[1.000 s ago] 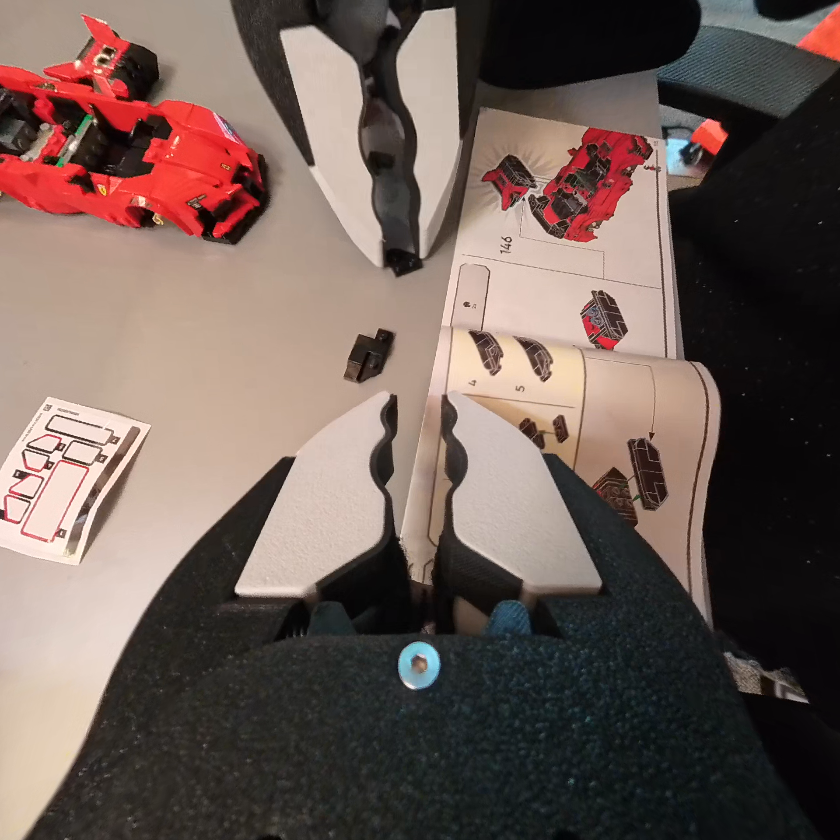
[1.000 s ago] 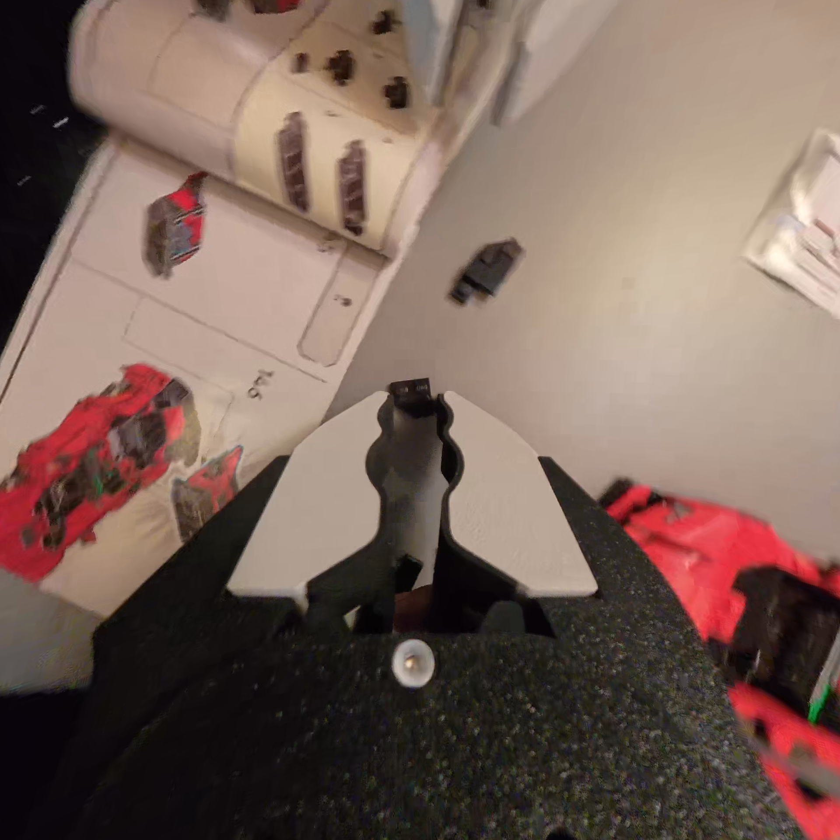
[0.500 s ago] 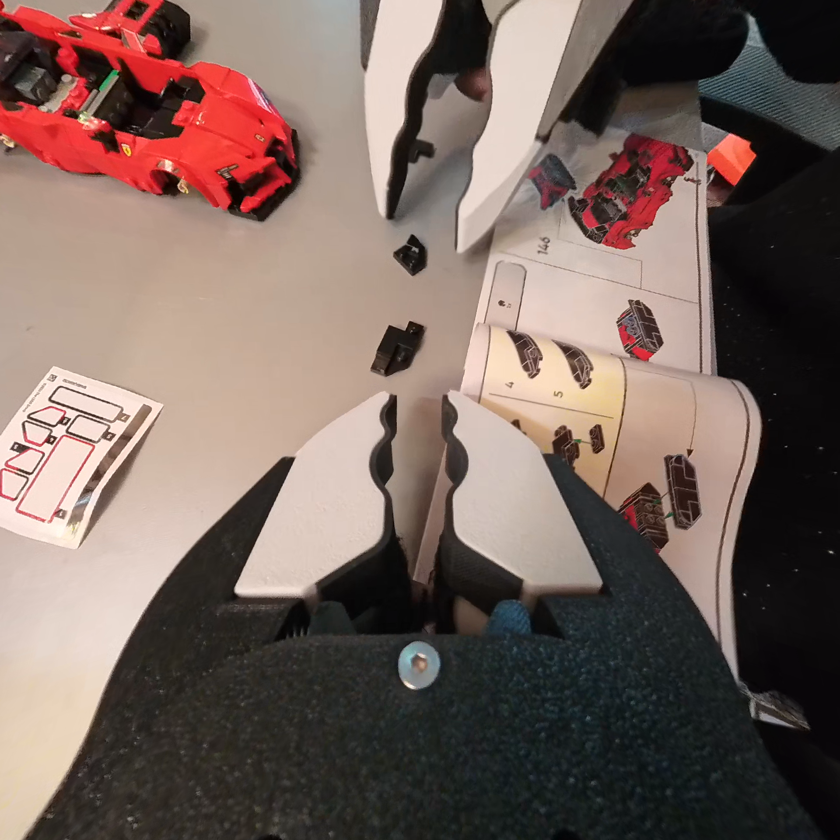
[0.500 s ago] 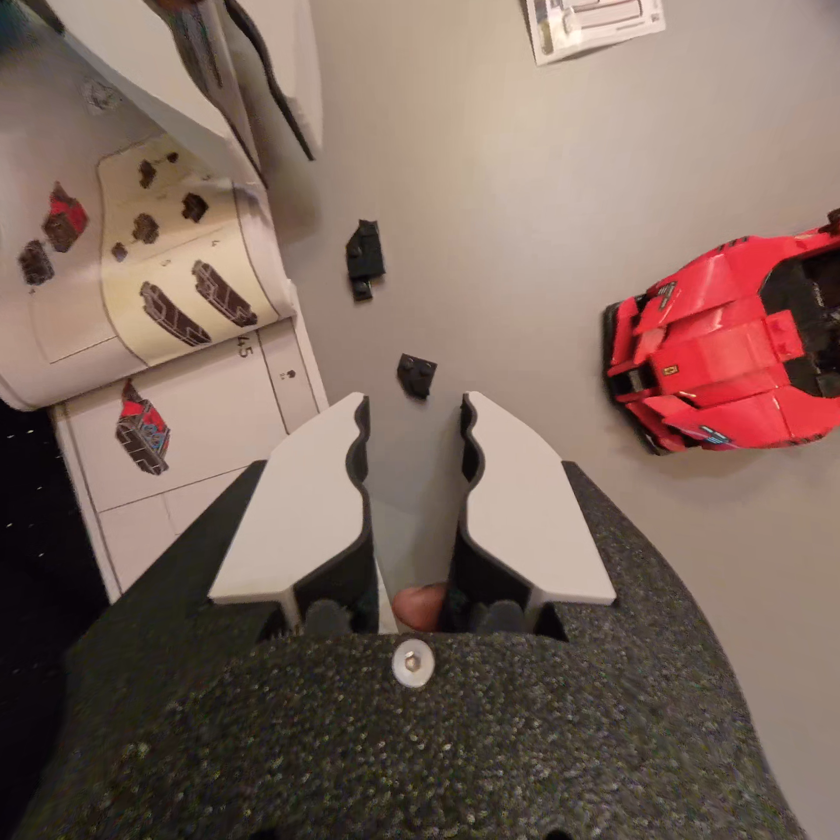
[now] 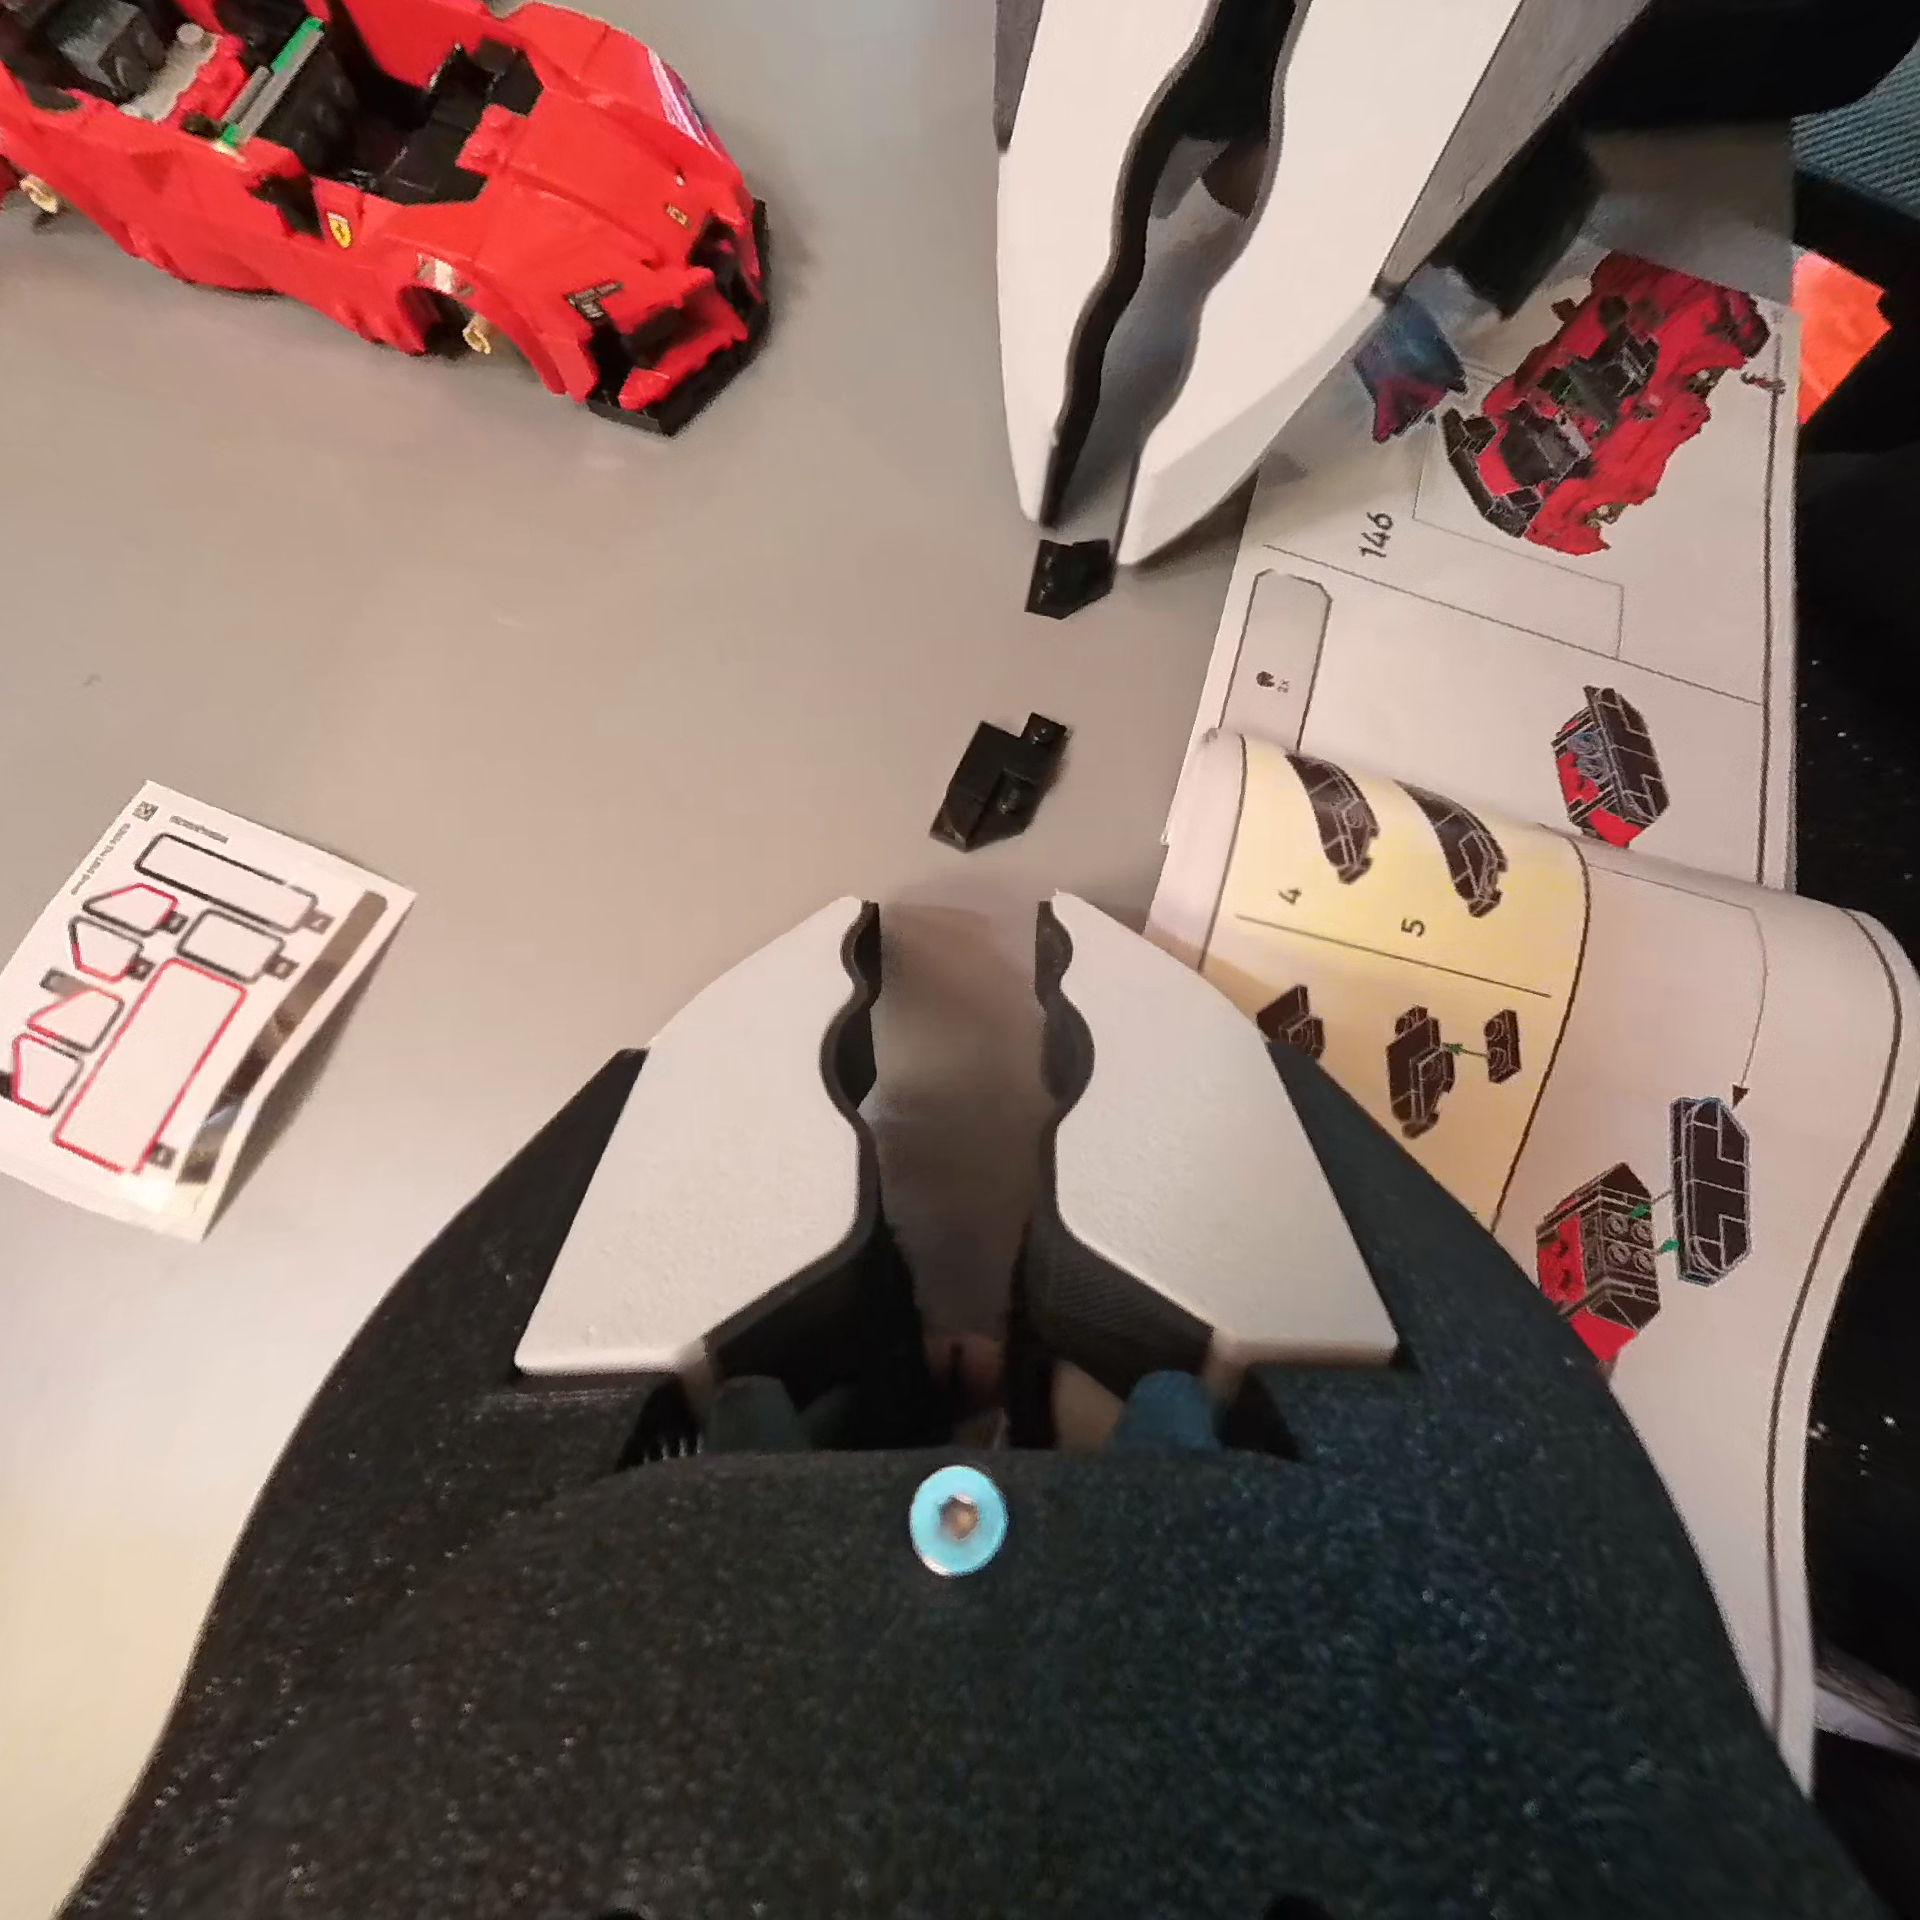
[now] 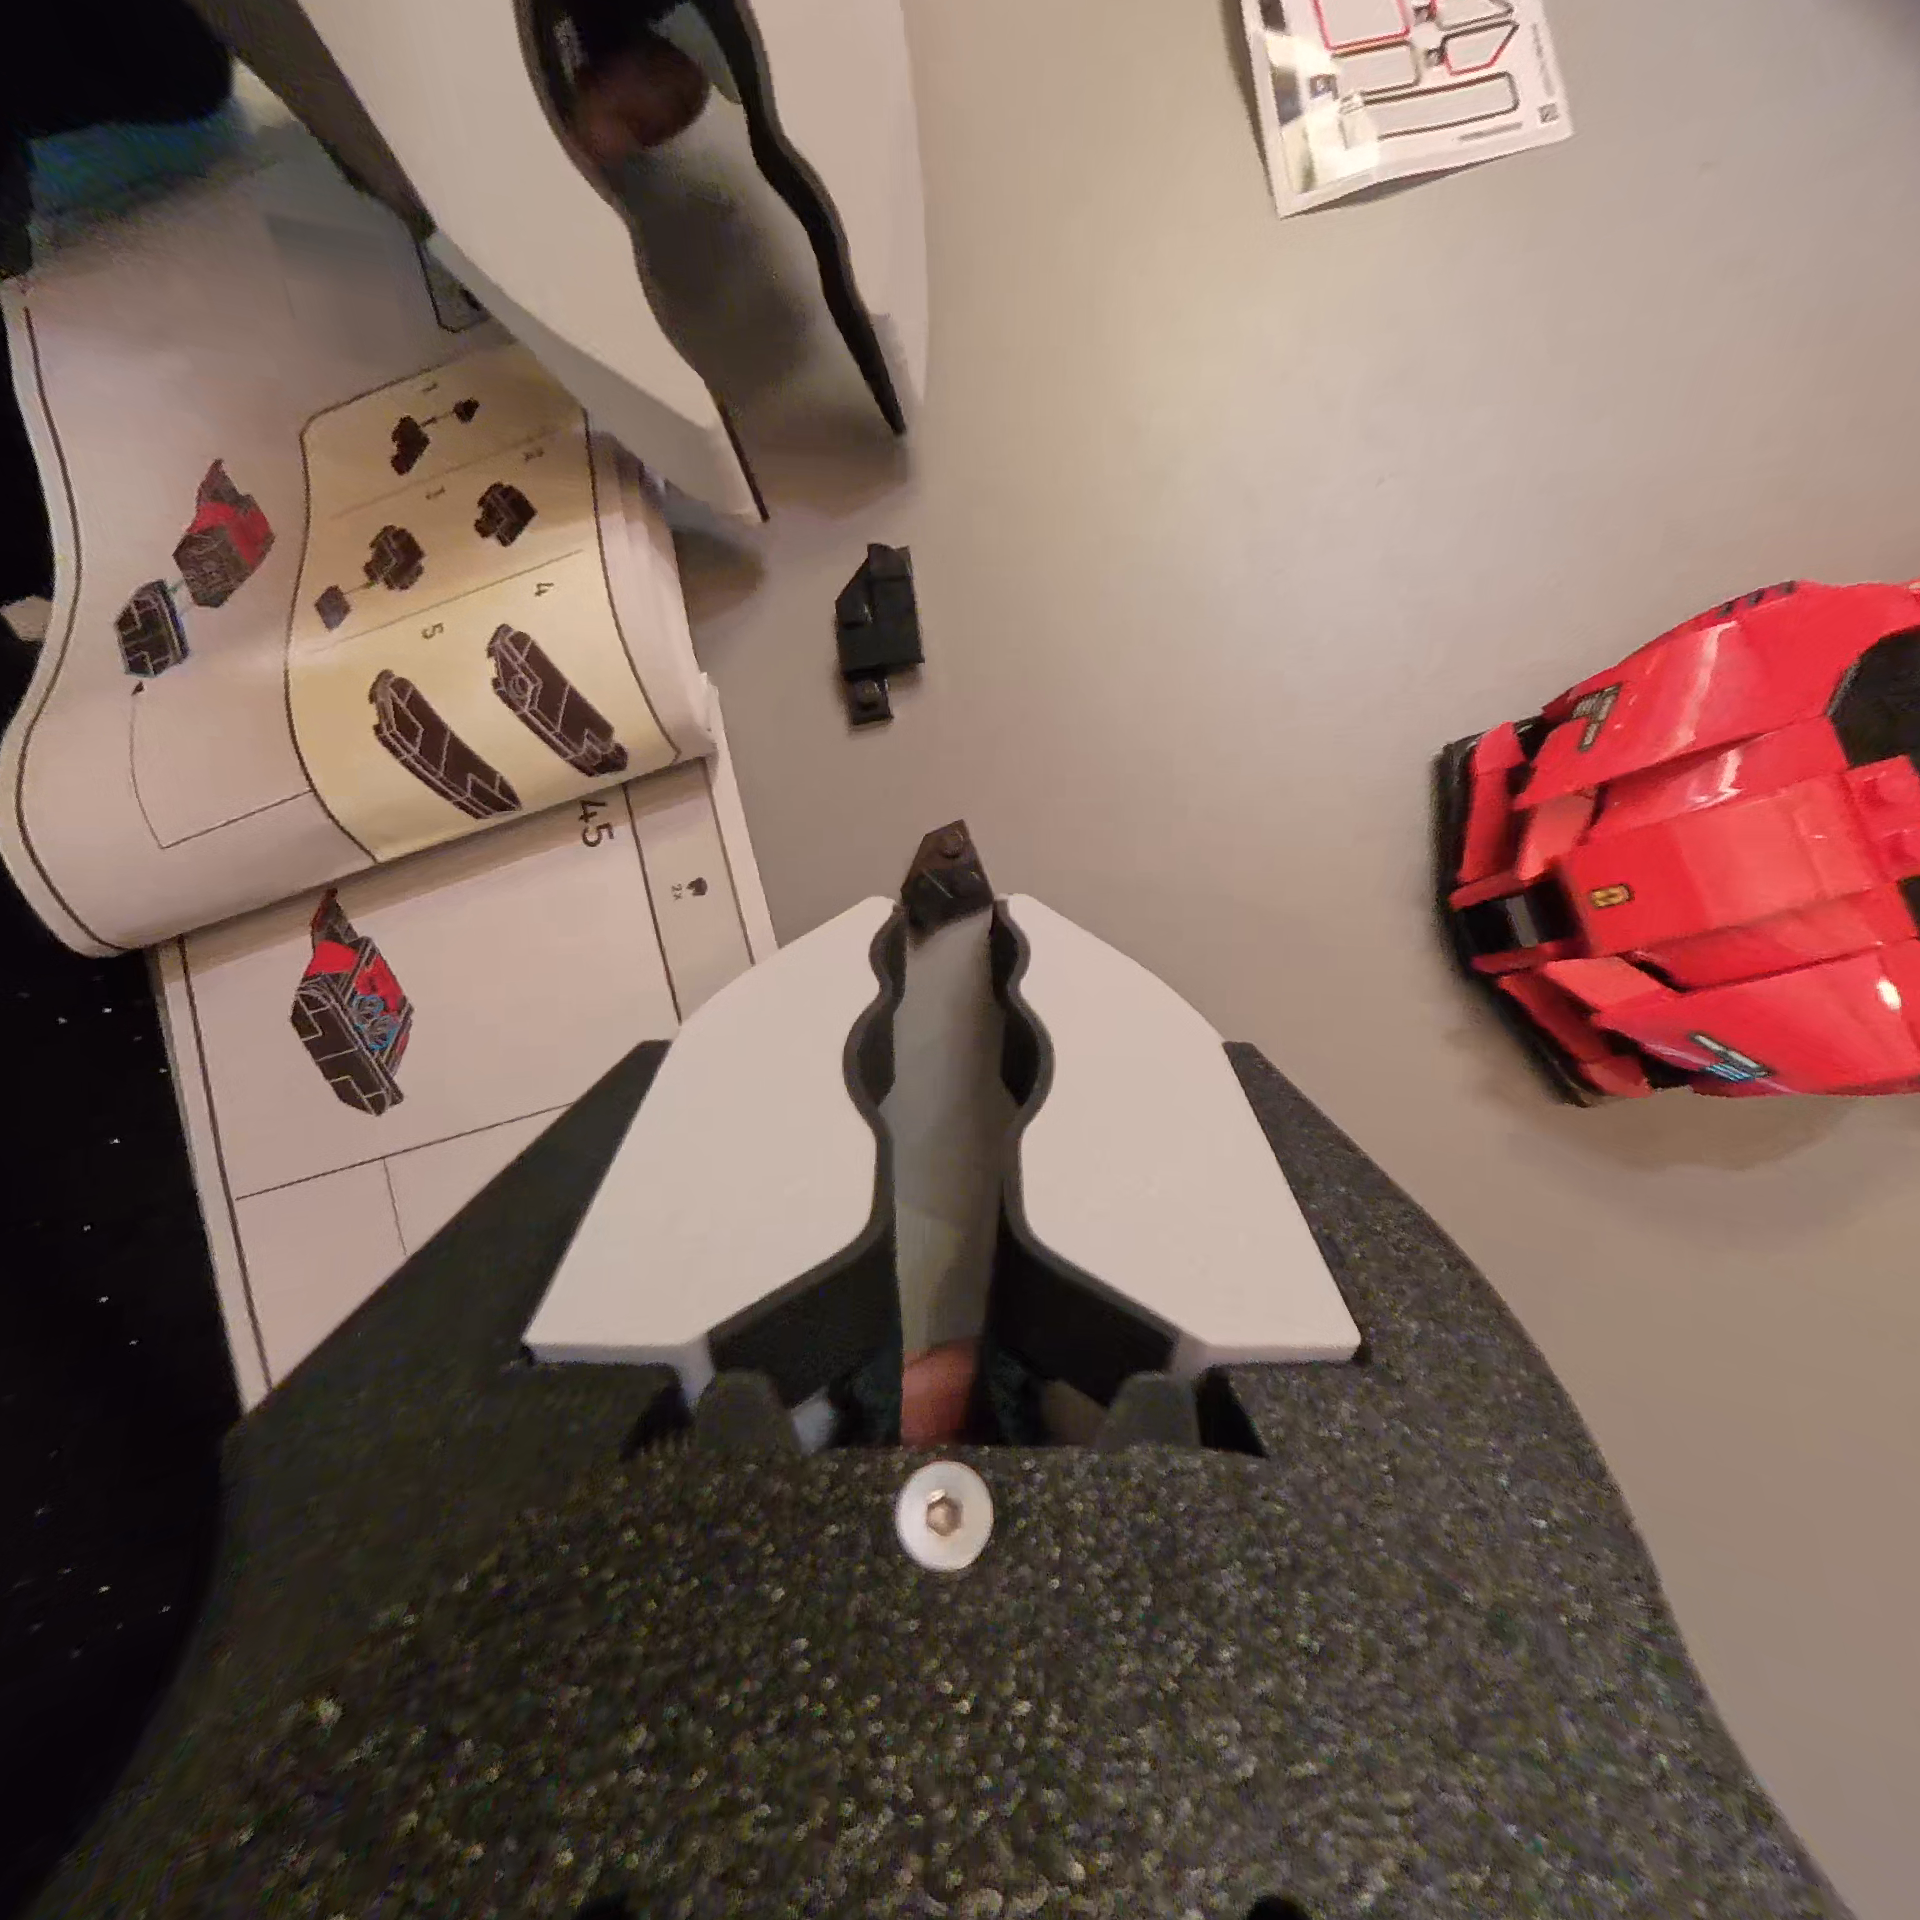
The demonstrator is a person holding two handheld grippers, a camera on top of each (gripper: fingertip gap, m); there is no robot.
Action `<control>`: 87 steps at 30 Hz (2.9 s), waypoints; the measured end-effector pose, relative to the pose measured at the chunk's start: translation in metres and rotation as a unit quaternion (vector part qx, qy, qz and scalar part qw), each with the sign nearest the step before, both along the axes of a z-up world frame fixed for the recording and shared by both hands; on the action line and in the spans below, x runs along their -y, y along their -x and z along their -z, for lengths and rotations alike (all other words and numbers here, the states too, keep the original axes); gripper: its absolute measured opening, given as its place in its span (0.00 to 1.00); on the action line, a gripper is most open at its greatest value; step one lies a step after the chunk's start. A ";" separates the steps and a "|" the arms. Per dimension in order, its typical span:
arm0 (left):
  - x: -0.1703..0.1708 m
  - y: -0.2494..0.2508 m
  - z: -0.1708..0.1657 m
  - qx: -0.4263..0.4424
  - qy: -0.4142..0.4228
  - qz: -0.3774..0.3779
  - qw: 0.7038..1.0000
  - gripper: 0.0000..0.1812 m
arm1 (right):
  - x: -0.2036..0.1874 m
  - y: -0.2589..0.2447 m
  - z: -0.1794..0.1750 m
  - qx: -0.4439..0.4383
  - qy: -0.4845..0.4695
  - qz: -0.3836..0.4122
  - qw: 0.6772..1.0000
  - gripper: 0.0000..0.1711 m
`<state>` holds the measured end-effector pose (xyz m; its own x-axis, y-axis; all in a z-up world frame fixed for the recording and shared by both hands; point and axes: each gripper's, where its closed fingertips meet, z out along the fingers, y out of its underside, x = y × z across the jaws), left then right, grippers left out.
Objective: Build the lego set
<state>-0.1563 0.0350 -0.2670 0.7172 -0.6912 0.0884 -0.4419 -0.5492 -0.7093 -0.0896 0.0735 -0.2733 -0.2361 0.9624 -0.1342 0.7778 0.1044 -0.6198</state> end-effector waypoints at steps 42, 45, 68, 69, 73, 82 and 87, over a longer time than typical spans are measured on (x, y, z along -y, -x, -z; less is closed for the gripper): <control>-0.032 -0.062 0.002 -0.110 -0.026 0.130 0.985 0.00 | 0.001 0.004 -0.005 -0.017 -0.025 -0.046 0.998 0.04; -0.032 -0.064 0.004 -0.104 -0.021 0.128 0.986 0.00 | 0.003 0.004 -0.002 -0.016 -0.019 -0.044 0.999 0.06; -0.031 -0.063 0.004 -0.105 0.010 0.111 0.988 0.00 | 0.000 -0.002 -0.015 -0.098 -0.070 -0.061 0.991 0.00; -0.031 -0.063 0.004 -0.102 0.011 0.109 0.989 0.00 | -0.002 -0.004 -0.013 -0.087 -0.061 -0.055 0.993 0.00; -0.032 -0.063 0.004 -0.095 0.012 0.103 0.990 0.00 | 0.004 -0.001 -0.011 -0.075 -0.014 -0.023 0.997 0.04; -0.032 -0.063 0.004 -0.092 0.011 0.102 0.990 0.00 | 0.004 0.003 0.002 -0.037 -0.047 0.038 0.997 0.07; -0.032 -0.064 0.004 -0.085 0.013 0.102 0.991 0.00 | 0.003 0.003 0.001 -0.042 -0.100 0.018 0.994 0.05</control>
